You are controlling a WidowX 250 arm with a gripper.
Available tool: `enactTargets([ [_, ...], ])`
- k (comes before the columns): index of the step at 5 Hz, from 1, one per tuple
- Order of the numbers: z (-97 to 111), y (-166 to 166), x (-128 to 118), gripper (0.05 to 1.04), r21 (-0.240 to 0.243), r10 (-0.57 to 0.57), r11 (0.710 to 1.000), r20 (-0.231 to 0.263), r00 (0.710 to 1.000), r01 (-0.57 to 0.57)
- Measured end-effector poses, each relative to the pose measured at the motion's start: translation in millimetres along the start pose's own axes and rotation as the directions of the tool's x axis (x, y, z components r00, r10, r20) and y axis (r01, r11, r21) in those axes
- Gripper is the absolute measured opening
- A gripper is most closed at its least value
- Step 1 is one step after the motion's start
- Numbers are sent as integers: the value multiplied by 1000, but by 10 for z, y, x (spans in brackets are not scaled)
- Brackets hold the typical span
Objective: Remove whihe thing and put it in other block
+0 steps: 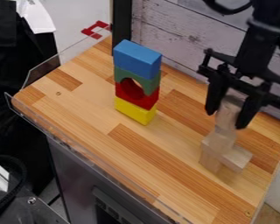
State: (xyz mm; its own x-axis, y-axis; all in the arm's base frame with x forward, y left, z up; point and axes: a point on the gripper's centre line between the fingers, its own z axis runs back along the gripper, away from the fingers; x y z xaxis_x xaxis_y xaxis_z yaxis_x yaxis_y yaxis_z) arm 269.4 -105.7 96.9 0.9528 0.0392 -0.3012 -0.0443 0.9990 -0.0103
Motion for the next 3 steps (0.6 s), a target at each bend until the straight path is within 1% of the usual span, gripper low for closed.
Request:
enactTargets([
  [2,-18,10,16,540,-17,4,1000,4,1000,-4],
  [3,-70,3,32,540,-17,-3,1000,-9,1000,3],
])
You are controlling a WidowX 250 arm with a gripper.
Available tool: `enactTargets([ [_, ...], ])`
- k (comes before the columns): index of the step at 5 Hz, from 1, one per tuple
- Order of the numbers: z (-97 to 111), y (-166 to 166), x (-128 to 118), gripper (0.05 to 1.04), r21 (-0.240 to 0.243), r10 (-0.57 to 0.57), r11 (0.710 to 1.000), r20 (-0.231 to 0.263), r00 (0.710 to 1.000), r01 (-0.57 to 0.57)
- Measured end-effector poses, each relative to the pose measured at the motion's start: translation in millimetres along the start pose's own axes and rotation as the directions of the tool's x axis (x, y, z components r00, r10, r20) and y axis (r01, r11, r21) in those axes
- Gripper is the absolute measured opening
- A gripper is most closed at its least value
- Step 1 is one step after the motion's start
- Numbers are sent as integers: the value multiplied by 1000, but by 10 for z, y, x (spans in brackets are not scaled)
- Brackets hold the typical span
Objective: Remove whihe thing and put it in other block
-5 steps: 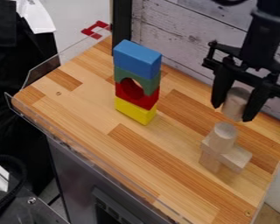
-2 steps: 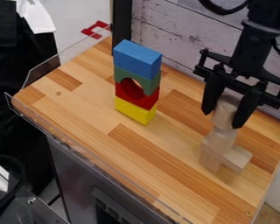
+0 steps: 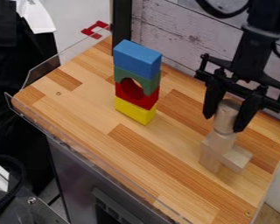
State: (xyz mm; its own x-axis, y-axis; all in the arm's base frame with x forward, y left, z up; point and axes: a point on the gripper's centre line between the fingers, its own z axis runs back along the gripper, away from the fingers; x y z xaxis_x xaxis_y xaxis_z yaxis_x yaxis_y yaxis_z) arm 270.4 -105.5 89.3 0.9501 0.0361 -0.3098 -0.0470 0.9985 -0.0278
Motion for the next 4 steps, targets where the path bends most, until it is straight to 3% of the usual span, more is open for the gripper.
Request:
enactTargets([
  [1,4,-10,-3,540,-6,-4,1000,-2,1000,4],
  [2,5,-7,-53,540,-4,1,1000,-33,999,-1],
  [3,39,-25,-59,589,-12,3,1000,-39,999,-4],
  [4,51,-24,-74,889,-22,12,1000,-53,999,-13],
])
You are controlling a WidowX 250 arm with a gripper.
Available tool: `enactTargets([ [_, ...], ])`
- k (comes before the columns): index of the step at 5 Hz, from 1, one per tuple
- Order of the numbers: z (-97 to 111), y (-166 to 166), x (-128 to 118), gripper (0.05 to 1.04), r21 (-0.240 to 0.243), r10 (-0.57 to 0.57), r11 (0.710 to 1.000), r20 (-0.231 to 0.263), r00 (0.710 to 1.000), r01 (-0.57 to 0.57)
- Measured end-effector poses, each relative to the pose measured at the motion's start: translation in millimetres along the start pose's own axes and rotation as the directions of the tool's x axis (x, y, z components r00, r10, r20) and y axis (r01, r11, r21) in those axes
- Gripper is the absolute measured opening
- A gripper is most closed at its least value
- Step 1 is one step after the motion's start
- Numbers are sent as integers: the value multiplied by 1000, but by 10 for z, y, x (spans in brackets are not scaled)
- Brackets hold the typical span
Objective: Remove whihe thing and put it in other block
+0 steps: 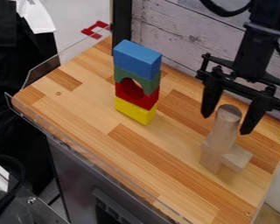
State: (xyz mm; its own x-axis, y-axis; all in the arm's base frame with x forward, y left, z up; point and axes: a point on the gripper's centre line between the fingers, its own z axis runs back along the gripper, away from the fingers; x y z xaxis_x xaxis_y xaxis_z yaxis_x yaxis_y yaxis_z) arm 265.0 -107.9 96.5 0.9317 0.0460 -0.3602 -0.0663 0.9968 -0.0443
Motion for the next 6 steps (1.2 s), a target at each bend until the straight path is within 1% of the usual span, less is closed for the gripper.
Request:
enactTargets([
  [1,7,1,13,1010,-9,9,1000,7,1000,-9],
  [2,8,0,31,1002,-13,15,1000,18,1000,-15],
  [3,251,154,25,1000,-48,77,996,83,994,-73],
  [4,579,409,49,1000,-87,149,987,165,975,-136],
  [5,628,591,61,999,-87,176,983,170,970,-163],
  [6,627,671,67,1000,-69,171,985,170,970,-161],
])
